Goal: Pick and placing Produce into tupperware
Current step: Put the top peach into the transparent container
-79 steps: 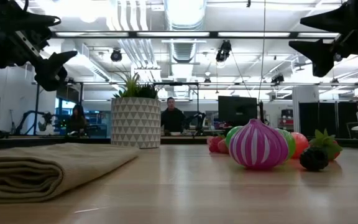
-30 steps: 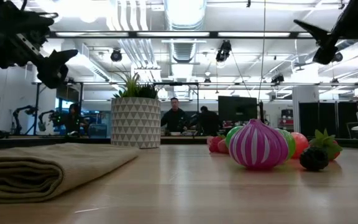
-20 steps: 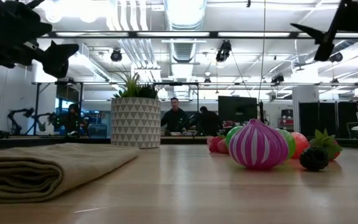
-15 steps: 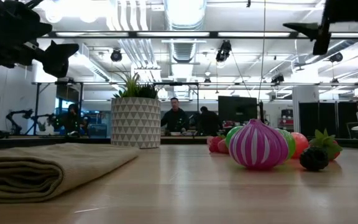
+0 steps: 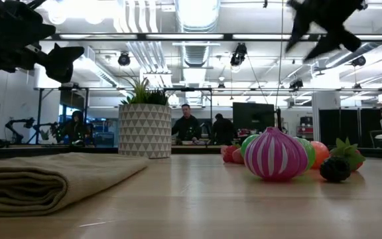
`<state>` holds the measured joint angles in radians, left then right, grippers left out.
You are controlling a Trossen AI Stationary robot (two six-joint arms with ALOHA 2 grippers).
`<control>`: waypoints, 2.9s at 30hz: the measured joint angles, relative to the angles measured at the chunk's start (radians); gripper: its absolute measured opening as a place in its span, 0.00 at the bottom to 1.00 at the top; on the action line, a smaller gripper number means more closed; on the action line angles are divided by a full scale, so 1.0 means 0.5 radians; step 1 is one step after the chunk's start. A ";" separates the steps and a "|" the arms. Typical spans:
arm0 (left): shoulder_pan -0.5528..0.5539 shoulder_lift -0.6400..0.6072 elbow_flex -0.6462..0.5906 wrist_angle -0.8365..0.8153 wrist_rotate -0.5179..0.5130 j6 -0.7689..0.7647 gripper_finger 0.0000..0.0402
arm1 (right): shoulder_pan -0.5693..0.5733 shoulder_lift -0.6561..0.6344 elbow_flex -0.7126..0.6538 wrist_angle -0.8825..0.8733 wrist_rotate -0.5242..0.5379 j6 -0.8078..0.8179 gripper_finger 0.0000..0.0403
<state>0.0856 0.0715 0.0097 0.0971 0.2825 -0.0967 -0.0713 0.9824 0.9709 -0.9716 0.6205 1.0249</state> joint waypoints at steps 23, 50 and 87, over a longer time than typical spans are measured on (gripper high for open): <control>0.000 -0.004 0.000 0.022 0.000 -0.755 0.71 | -0.830 2.099 1.712 -0.580 -0.789 -1.735 0.62; 0.000 -0.005 0.000 0.317 -0.001 -0.844 0.71 | -0.984 2.822 2.332 -0.786 -1.050 -1.922 0.66; 0.000 -0.004 0.000 0.314 -0.007 -0.842 0.71 | -1.076 2.821 2.134 -0.391 -1.208 -2.051 0.53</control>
<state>0.0856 0.0696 0.0097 0.2541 0.2790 -0.5175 -0.6090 2.3928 2.0377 -1.1670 0.0164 -0.0004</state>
